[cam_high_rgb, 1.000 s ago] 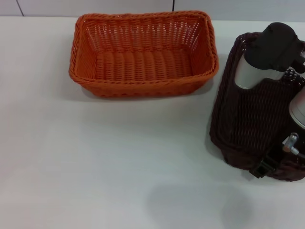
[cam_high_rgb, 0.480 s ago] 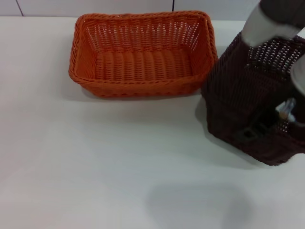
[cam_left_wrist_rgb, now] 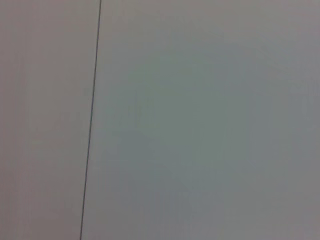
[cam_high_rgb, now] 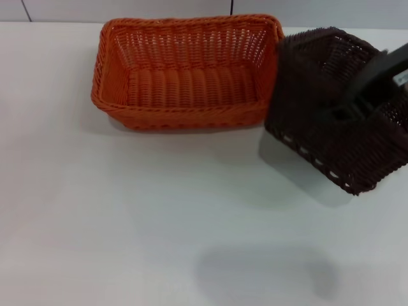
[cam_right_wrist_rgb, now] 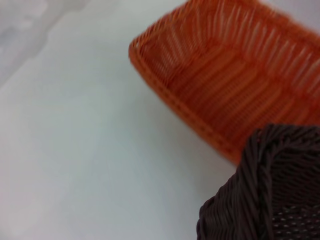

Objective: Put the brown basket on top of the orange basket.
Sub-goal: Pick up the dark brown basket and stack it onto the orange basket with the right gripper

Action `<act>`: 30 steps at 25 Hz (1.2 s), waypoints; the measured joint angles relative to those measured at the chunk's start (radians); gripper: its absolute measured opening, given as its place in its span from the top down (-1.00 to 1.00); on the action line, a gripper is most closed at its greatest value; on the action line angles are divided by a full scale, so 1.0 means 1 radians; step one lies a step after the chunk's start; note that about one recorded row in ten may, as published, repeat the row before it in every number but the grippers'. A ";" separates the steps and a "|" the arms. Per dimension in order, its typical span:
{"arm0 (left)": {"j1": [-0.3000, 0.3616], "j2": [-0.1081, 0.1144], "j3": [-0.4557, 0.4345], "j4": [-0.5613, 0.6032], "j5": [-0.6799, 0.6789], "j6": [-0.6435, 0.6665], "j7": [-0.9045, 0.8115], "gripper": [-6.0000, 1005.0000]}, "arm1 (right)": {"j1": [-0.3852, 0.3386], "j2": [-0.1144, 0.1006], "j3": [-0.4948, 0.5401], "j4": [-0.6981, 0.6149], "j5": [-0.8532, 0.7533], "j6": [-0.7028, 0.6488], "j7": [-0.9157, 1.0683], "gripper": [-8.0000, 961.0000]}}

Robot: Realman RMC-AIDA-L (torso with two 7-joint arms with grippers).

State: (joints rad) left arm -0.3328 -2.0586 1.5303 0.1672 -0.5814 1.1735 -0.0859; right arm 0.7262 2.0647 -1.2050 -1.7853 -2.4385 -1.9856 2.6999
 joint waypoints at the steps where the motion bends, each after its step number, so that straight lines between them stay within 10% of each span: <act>1: 0.000 0.000 0.000 0.000 0.000 0.000 0.000 -0.50 | 0.002 0.000 0.011 -0.022 0.003 -0.008 0.008 0.70; 17: -0.012 0.000 0.004 0.000 0.001 0.000 -0.003 -0.50 | 0.126 -0.011 0.014 -0.263 0.067 -0.057 -0.022 0.71; 30: -0.004 -0.012 0.014 -0.005 0.002 -0.025 -0.013 -0.50 | -0.022 0.011 -0.396 -0.265 -0.089 0.294 -0.946 0.71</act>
State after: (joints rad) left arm -0.3370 -2.0703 1.5438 0.1627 -0.5798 1.1483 -0.0993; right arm 0.7045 2.0759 -1.6010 -2.0504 -2.5271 -1.6913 1.7542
